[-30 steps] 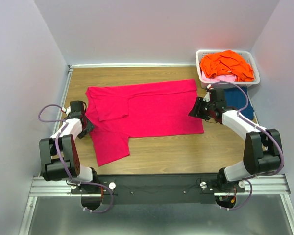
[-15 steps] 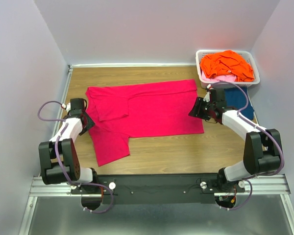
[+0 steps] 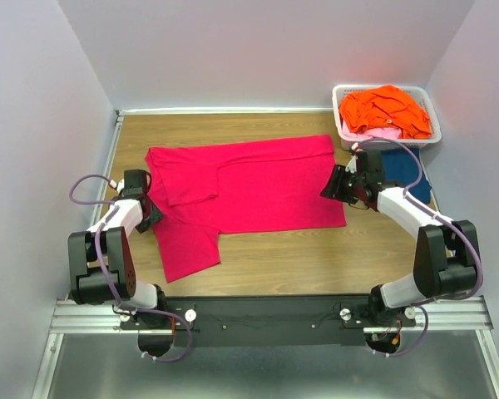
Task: Fold and stack the t-shirts
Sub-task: Fold the tshirt
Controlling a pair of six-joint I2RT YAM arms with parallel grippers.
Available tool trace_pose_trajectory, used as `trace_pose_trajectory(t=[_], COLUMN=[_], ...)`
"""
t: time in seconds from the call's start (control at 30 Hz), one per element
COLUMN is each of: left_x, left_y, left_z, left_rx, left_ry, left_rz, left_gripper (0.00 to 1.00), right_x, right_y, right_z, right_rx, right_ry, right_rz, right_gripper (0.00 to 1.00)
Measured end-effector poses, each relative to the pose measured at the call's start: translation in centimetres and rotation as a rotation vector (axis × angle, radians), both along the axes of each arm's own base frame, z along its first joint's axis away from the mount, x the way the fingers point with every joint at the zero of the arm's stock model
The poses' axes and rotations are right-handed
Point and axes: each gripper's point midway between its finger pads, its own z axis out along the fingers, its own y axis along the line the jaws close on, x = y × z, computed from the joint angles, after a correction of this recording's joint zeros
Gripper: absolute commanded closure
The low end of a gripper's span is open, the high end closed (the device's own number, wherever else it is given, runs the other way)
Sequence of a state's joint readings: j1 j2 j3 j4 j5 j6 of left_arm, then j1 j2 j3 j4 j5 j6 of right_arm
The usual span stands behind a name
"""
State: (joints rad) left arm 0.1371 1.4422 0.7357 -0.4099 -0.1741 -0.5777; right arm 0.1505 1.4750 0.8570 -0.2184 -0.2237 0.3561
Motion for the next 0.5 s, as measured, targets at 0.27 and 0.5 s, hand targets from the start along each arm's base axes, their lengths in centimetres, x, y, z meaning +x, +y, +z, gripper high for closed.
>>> trace_pose_trajectory(t=[0.27,0.5], left_x=[-0.06,-0.09], left_y=[0.11,0.42], left_z=[-0.14,-0.2], left_rx=[0.006,0.023], left_ry=[0.003,0.004], left_rz=[0.001,0.004], left_gripper=[0.59,0.82], right_x=[-0.02,-0.2], right_y=[-0.02,-0.28], right_z=[-0.02,-0.2], right_rx=[-0.001,-0.011], right_ry=[0.001,0.005], right_rz=[-0.001,-0.012], right_gripper=[0.42,0.41])
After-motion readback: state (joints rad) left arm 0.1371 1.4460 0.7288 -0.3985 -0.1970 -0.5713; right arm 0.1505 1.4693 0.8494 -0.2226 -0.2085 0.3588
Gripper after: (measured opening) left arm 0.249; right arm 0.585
